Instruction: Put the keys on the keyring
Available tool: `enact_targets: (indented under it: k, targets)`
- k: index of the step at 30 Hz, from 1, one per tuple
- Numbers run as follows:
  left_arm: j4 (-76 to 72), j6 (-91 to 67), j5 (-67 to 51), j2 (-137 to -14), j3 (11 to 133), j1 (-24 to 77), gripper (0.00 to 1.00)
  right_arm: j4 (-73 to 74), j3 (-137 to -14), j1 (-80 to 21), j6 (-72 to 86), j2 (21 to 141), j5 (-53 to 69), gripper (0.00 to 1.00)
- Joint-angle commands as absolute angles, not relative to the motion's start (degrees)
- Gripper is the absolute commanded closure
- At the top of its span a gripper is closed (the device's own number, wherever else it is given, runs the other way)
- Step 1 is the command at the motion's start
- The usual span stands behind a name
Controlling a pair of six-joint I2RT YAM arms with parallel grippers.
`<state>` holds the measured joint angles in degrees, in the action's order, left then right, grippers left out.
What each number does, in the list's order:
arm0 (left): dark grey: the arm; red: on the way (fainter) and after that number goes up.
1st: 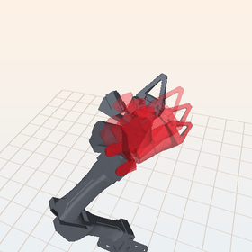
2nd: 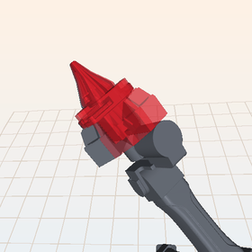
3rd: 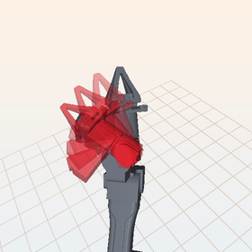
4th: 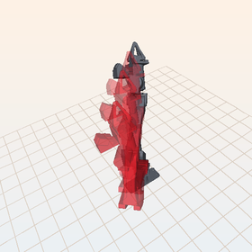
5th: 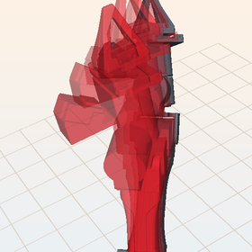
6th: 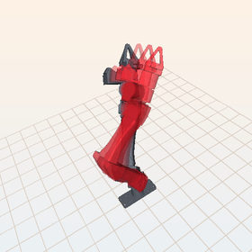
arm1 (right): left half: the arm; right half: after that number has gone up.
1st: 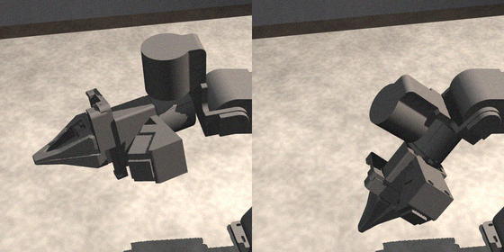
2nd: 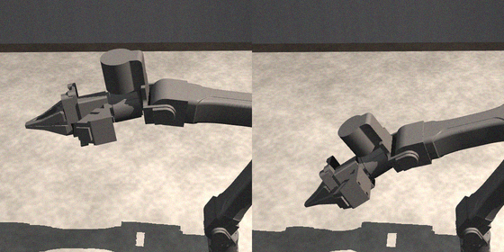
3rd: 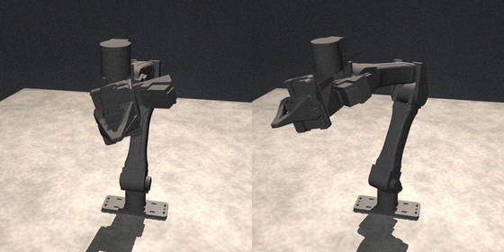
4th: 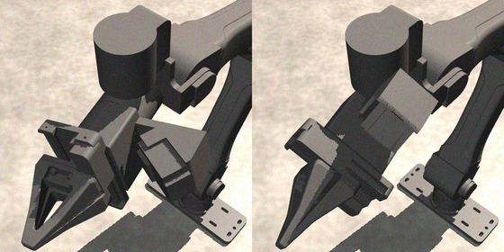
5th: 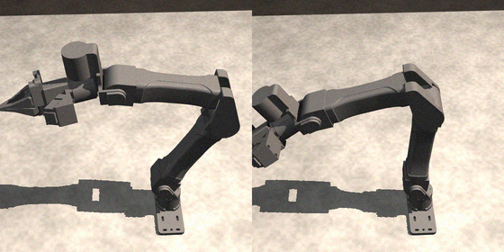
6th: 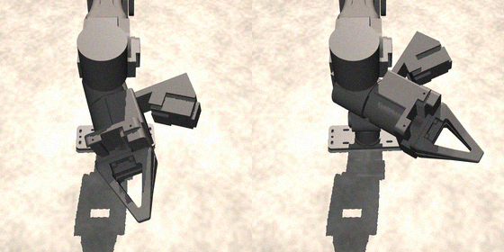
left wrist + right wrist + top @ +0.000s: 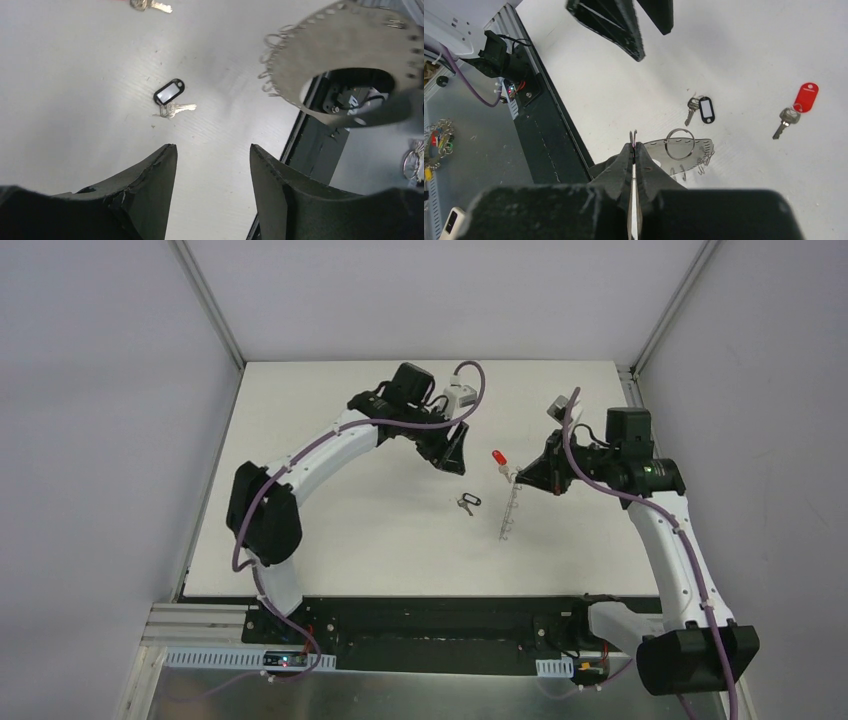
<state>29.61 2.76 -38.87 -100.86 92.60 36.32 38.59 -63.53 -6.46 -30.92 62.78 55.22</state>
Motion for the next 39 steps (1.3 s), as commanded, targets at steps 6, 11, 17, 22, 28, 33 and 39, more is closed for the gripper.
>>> enact_targets:
  k: [6, 11, 17, 22, 28, 33, 39]
  targets:
    - [33.1, -8.9, -26.7, -115.7, 99.3, 37.7, 0.46, 39.5, -61.3, -3.0, -30.6, 58.2, 55.5, 1.0]
    - [35.4, -11.8, -22.2, -121.8, 103.5, 39.4, 0.49, 39.8, -60.7, -2.5, -31.0, 57.7, 55.3, 1.0]
    - [36.1, -13.8, -22.2, -125.4, 105.3, 40.7, 0.59, 40.0, -60.8, -2.5, -31.3, 58.2, 55.9, 1.0]
    - [36.2, -15.2, -22.0, -126.8, 105.1, 41.0, 0.63, 40.0, -60.7, -2.5, -31.3, 58.4, 56.2, 1.0]
    - [36.3, -15.9, -21.1, -127.9, 105.6, 41.5, 0.66, 40.0, -60.5, -2.5, -31.3, 58.4, 56.2, 1.0]
    - [36.5, -16.2, -21.4, -128.4, 105.9, 41.6, 0.69, 39.9, -60.2, -2.3, -31.3, 58.2, 56.5, 1.0]
    - [36.5, -16.4, -21.9, -129.1, 106.4, 41.7, 0.74, 40.0, -59.9, -2.1, -31.2, 58.0, 56.9, 1.0]
